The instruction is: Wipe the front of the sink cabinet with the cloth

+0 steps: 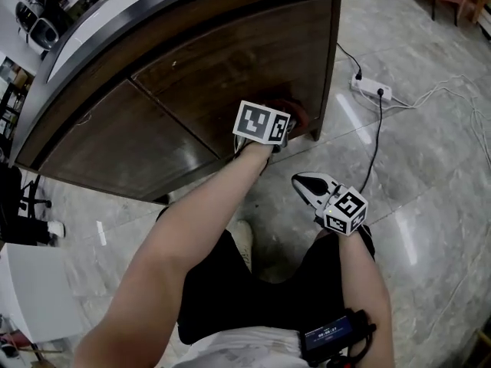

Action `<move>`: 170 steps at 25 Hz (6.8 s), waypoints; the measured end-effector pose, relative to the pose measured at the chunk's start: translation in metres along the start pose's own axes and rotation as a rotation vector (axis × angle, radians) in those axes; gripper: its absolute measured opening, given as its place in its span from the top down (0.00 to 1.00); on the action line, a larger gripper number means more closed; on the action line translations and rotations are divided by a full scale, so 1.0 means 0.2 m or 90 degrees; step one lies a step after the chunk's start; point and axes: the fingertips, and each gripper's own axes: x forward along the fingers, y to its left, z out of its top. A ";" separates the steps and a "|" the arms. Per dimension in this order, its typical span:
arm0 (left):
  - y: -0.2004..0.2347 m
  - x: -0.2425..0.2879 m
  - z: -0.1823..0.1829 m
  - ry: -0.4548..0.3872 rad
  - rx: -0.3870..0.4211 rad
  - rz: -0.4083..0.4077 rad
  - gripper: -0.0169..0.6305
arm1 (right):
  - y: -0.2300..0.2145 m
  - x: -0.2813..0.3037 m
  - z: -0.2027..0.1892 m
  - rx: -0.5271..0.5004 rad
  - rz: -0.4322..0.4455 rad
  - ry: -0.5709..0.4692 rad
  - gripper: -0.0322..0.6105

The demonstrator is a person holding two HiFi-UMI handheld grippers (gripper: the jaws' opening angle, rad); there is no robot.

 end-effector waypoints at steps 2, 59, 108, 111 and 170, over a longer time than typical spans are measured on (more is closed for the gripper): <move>-0.07 0.06 0.08 -0.015 -0.004 -0.022 0.78 | -0.01 -0.03 0.00 0.011 -0.006 0.001 0.93; 0.66 -0.52 -0.90 0.174 -0.166 0.123 0.78 | 0.30 0.52 -0.23 0.092 0.219 0.082 0.93; -0.08 0.57 0.05 -0.111 -0.020 -0.093 0.78 | -0.02 -0.07 0.11 -0.009 -0.013 -0.006 0.93; -0.18 0.40 0.16 -0.109 0.103 -0.118 0.78 | -0.06 -0.07 0.17 -0.016 -0.015 -0.030 0.93; -0.18 -2.87 1.21 -0.190 0.087 -0.049 0.78 | 1.05 0.15 3.01 0.060 -0.061 0.059 0.93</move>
